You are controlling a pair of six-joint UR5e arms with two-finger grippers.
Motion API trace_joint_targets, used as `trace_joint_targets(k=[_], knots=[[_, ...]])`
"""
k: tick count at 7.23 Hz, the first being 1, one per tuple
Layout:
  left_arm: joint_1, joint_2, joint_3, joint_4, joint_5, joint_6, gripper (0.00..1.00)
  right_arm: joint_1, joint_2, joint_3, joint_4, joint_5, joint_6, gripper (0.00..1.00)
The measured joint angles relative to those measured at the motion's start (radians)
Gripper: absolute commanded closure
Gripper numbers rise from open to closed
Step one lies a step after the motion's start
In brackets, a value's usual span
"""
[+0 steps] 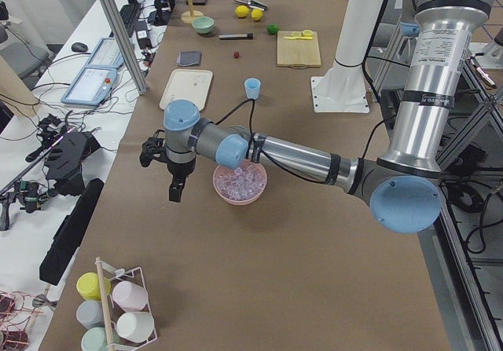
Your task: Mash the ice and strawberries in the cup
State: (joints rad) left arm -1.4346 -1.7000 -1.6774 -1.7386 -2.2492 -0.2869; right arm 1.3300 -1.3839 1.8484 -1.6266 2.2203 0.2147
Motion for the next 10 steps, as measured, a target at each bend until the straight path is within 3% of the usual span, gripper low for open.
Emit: trace_joint_targets(k=[3,6,10], knots=[[0.001,0.102,-0.123,-0.013,-0.002,0.047,0.02,0.000,-0.016,0.014,-0.001,0.002,0.000,0.00],[0.098,0.099,-0.144,-0.081,-0.004,0.132,0.03,0.000,-0.025,0.024,-0.001,0.002,0.003,0.00],[0.212,0.065,-0.144,-0.102,-0.001,0.412,0.03,0.000,-0.027,0.024,-0.001,0.002,0.003,0.00]])
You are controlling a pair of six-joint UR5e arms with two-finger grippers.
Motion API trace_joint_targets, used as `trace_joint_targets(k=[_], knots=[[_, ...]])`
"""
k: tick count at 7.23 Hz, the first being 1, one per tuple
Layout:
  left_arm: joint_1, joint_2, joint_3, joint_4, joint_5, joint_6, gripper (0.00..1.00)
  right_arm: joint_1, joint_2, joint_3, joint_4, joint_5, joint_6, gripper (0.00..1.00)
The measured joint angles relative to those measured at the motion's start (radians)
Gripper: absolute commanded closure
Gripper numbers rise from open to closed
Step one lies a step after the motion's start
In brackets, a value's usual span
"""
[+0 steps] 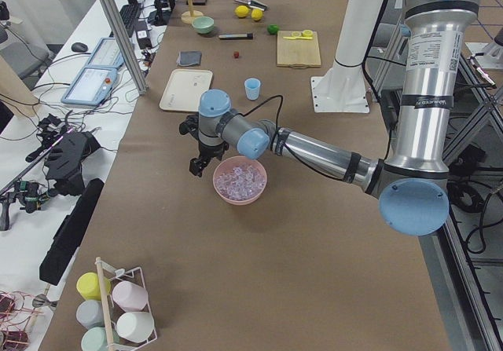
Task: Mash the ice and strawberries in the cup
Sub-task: 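Lower the left gripper into the pink bowl and grasp an ice cube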
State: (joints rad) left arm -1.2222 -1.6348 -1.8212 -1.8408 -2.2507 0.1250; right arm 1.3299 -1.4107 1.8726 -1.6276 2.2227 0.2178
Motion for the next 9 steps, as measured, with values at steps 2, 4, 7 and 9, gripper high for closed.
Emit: trace_joint_targets(k=[2,4,7,9], knots=[[0.044,-0.008,0.000,-0.001,0.006,0.117,0.03,0.000,0.000,-0.003,0.000,0.001,0.000,0.00],[0.094,-0.008,0.002,0.000,0.011,0.182,0.03,0.000,-0.006,-0.004,0.000,-0.001,0.000,0.00],[0.199,-0.004,0.016,0.000,0.013,0.198,0.11,0.000,-0.014,-0.002,0.001,-0.010,0.001,0.00],[0.236,-0.004,0.043,0.000,0.013,0.199,0.11,0.004,-0.020,-0.002,0.002,-0.017,0.003,0.00]])
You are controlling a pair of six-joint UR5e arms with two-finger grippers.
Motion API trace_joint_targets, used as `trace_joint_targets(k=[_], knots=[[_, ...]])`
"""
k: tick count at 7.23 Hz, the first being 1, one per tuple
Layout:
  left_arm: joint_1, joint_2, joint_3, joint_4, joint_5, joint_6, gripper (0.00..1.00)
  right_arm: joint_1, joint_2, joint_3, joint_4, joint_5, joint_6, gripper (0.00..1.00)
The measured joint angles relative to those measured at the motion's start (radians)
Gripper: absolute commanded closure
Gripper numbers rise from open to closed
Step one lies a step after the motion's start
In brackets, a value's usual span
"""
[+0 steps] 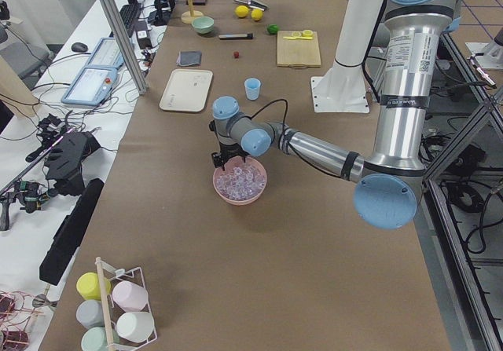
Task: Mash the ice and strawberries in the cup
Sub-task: 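Lower the left gripper into the pink bowl and grasp an ice cube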
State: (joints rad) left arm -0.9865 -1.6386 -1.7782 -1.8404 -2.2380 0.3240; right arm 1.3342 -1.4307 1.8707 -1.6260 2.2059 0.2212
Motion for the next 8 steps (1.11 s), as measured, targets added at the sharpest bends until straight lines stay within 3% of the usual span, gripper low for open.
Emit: trace_joint_targets(k=[4,5,8], knots=[[0.009,-0.002,0.043,0.001,-0.001,0.001,0.11,0.006,-0.009,0.003,0.000,-0.011,0.001,0.00],[0.013,-0.005,0.053,-0.001,-0.003,-0.002,0.25,0.006,-0.008,0.003,0.001,-0.011,0.000,0.00],[0.032,-0.008,0.060,-0.001,-0.019,-0.007,0.99,0.005,0.000,-0.004,0.002,-0.012,0.000,0.00]])
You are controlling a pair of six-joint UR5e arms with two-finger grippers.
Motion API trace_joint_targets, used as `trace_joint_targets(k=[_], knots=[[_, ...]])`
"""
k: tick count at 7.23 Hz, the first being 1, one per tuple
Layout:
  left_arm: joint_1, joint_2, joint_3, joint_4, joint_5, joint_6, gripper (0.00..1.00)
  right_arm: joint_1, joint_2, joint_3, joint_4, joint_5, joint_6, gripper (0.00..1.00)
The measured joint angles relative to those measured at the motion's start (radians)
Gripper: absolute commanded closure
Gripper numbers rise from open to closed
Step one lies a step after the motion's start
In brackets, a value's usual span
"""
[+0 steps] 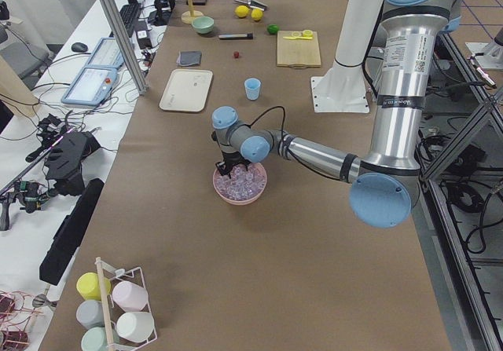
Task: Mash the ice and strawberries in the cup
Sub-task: 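Lower the left gripper into the pink bowl and grasp an ice cube, then lift the ice cube with the left gripper and carry it over the blue cup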
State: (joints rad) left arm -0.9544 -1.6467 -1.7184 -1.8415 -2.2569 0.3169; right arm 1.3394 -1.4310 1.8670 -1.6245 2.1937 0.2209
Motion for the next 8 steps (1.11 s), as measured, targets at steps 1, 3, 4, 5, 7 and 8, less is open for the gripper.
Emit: trace_joint_targets(k=[1,3,4,5,7,8], knots=[[-0.002,0.001,-0.003,0.001,-0.022,0.002,1.00,0.000,0.003,-0.001,0.000,0.000,0.000,0.00],[-0.030,0.001,-0.007,0.007,-0.061,0.006,1.00,0.000,0.003,0.004,0.000,0.001,0.005,0.00],[-0.054,0.001,-0.008,0.009,-0.068,0.008,1.00,0.000,0.002,0.007,0.000,0.002,0.012,0.00],[-0.080,0.000,-0.008,0.010,-0.078,0.008,1.00,0.000,0.001,0.009,0.000,0.003,0.018,0.00],[-0.140,-0.015,-0.008,0.012,-0.118,0.007,1.00,0.000,-0.003,0.016,0.000,0.011,0.024,0.00],[-0.171,-0.048,-0.007,0.024,-0.152,0.004,1.00,0.000,-0.004,0.020,-0.001,0.020,0.025,0.00]])
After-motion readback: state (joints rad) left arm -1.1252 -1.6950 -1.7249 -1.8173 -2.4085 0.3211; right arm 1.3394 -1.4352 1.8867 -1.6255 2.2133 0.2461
